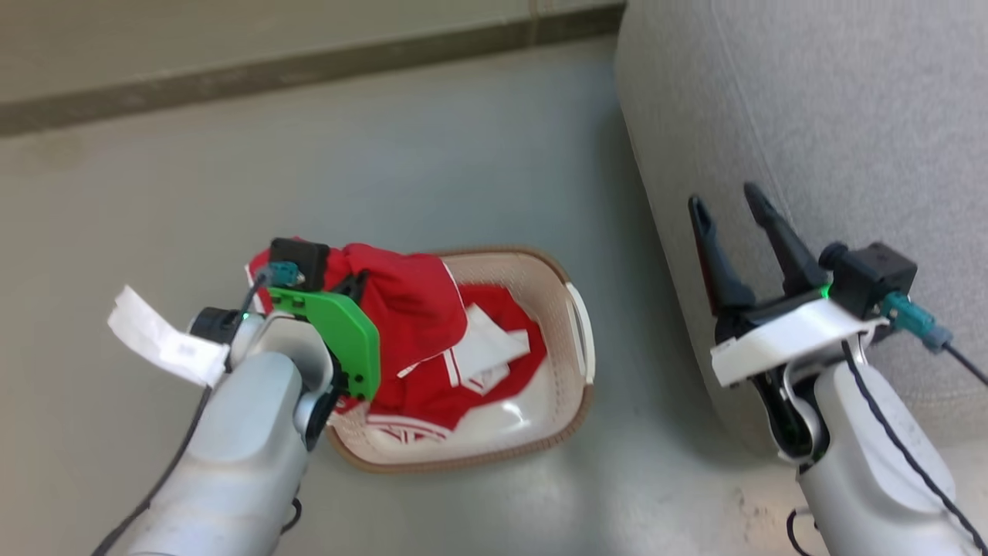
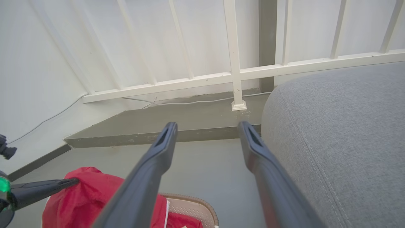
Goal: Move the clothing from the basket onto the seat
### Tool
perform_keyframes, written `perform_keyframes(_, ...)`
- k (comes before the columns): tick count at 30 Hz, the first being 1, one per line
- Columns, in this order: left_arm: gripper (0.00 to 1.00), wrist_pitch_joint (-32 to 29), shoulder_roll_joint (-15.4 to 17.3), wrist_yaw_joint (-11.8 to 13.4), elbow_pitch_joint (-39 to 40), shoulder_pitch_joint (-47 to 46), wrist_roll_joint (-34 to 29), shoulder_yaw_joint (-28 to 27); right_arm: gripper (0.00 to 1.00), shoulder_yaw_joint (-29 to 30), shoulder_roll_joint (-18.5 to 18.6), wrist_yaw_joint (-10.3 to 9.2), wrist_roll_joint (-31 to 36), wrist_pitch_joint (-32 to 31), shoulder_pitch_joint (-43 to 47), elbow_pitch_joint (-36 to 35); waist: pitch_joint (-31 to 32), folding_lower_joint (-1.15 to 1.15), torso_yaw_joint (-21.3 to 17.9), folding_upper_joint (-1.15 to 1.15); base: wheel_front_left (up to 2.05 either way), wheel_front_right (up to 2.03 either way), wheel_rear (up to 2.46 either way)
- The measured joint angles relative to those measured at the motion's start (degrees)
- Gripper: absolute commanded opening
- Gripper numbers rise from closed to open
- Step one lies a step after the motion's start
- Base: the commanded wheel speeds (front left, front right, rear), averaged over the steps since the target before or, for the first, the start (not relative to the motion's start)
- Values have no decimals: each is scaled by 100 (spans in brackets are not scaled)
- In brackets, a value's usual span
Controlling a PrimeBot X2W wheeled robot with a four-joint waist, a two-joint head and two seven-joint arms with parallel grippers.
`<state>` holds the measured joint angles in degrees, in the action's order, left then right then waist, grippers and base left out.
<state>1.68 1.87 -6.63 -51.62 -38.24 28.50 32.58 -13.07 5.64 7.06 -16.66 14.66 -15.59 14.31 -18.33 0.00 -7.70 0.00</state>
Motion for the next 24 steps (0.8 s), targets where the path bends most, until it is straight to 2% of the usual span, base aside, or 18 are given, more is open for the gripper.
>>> perform_keyframes(11,0,625,-3,-43,722,307,300,192,100,-242,15,0,-56,0,591,111,847,0,278,0,0,0,0)
perform_keyframes(24,0,895,-1,-44,1718,445,371,603,100,-628,-3,0,-157,0,1100,43,1492,0,626,0,0,0,0)
